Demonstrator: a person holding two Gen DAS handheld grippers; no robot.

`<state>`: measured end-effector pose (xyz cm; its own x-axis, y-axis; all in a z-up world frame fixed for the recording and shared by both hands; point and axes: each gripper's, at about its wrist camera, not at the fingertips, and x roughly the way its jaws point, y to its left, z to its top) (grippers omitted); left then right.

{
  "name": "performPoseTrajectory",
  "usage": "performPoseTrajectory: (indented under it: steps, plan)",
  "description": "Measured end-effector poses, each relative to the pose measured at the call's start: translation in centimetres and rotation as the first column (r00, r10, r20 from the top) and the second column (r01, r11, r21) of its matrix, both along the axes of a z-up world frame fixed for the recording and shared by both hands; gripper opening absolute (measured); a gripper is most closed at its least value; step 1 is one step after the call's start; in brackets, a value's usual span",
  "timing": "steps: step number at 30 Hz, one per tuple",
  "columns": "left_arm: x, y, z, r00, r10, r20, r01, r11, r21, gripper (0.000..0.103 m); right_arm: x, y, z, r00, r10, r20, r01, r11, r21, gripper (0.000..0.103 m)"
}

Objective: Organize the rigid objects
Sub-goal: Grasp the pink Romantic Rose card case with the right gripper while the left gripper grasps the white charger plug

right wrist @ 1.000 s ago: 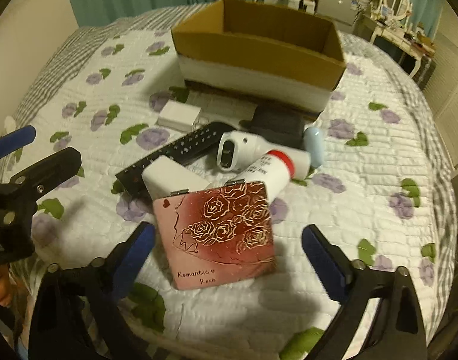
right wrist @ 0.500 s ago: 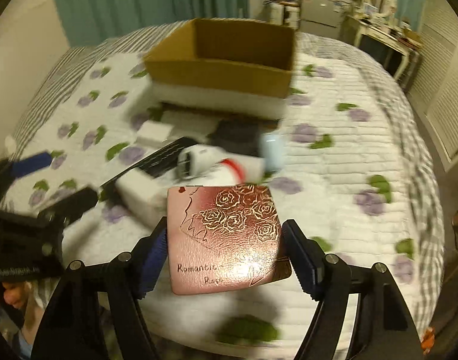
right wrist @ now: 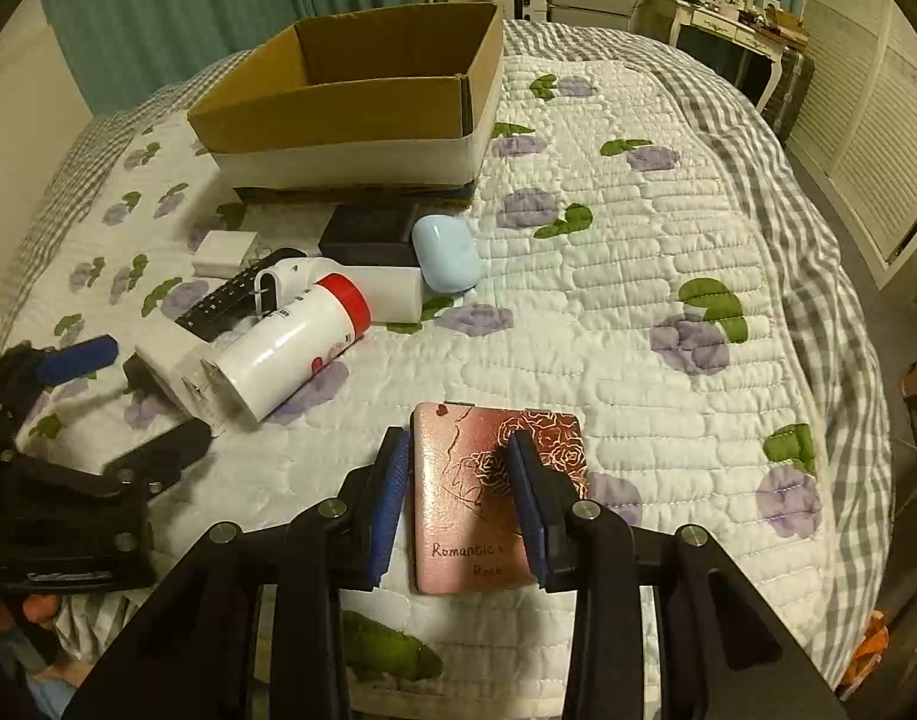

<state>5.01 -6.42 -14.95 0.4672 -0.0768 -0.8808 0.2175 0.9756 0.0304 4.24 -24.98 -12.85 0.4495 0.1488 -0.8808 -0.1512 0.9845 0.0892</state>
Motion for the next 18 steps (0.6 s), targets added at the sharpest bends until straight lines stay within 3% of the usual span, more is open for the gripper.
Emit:
performPoseTrajectory:
  steps: [4,10,11,14,17,18]
  plan:
    - [0.4,-0.3,0.1,1.000,-0.014,0.018,0.014,1.000,0.001,0.101,0.1,-0.6,-0.2,1.000,-0.009,0.002,0.009,1.000,0.008,0.033]
    - [0.5,-0.8,-0.3,0.998,-0.057,0.021,0.057,0.998,-0.001,0.101,-0.1,-0.3,0.5,1.000,-0.003,0.026,0.003,1.000,0.006,0.023]
    - [0.5,-0.9,-0.4,0.998,-0.060,0.020,0.060,0.998,-0.005,0.101,-0.1,-0.3,0.6,1.000,0.000,0.027,0.000,1.000,0.014,0.016]
    - [0.9,-0.8,-0.8,0.999,-0.050,0.011,0.050,0.999,-0.001,0.099,-0.2,-0.2,0.7,1.000,0.005,0.025,-0.005,1.000,0.016,0.016]
    - [0.7,-0.9,-0.6,0.998,-0.053,0.025,0.053,0.999,-0.002,0.086,-0.4,-0.5,0.9,0.999,0.000,0.032,-0.001,1.000,0.022,0.014]
    - [0.6,-0.9,-0.5,0.998,-0.055,0.029,0.055,0.998,0.006,0.069,-0.5,-0.6,1.0,0.999,-0.003,0.038,0.002,1.000,0.024,0.013]
